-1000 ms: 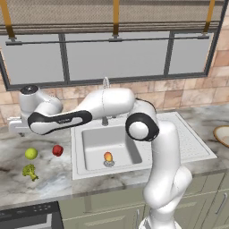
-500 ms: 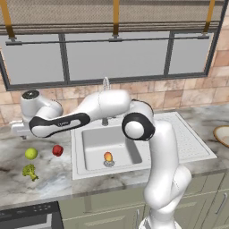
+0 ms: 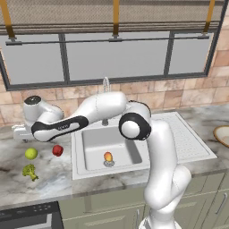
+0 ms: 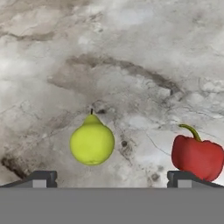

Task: There is a mixed pile of frozen fruits and vegetables on the counter. Locate all the frozen vegetables and place the items in a bowl on the counter. Take all the frozen fruits and defrost them in a running sink.

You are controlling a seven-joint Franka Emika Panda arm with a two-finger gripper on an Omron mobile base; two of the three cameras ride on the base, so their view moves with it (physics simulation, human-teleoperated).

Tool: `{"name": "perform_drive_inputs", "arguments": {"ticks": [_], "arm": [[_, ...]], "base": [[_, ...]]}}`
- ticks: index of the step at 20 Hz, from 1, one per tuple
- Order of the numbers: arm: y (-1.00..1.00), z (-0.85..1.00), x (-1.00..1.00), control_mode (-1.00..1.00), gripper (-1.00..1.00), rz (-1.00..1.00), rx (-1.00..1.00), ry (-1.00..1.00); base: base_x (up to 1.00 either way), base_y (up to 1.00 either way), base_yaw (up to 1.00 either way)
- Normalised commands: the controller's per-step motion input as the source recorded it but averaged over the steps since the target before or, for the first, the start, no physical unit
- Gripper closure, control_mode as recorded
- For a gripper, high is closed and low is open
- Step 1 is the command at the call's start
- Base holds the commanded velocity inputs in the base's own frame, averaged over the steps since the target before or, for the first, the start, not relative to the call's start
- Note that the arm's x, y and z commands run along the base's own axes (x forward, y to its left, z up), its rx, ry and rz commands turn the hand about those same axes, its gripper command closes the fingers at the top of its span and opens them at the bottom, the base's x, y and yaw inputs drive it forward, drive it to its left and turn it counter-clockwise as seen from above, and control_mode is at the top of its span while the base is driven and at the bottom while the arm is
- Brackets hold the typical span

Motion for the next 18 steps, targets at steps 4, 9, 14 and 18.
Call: {"name": "perform_drive_inputs", "arguments": {"ticks": [4, 9, 14, 18], "arm": [[0.02, -0.3, 0.14, -1.0, -1.0, 0.0, 0.02, 0.0], [0.17, -0.28, 0.18, -1.0, -1.0, 0.0, 0.03, 0.02], [0.29, -0.3, 0.23, -1.0, -1.0, 0.0, 0.02, 0.05], [0.18, -0.19, 0.1, -1.0, -1.0, 0.0, 0.01, 0.05]], "base": [[0.0, 0.0, 0.0], [0.0, 0.0, 0.0], [0.0, 0.0, 0.0], [0.0, 0.0, 0.0]]}}
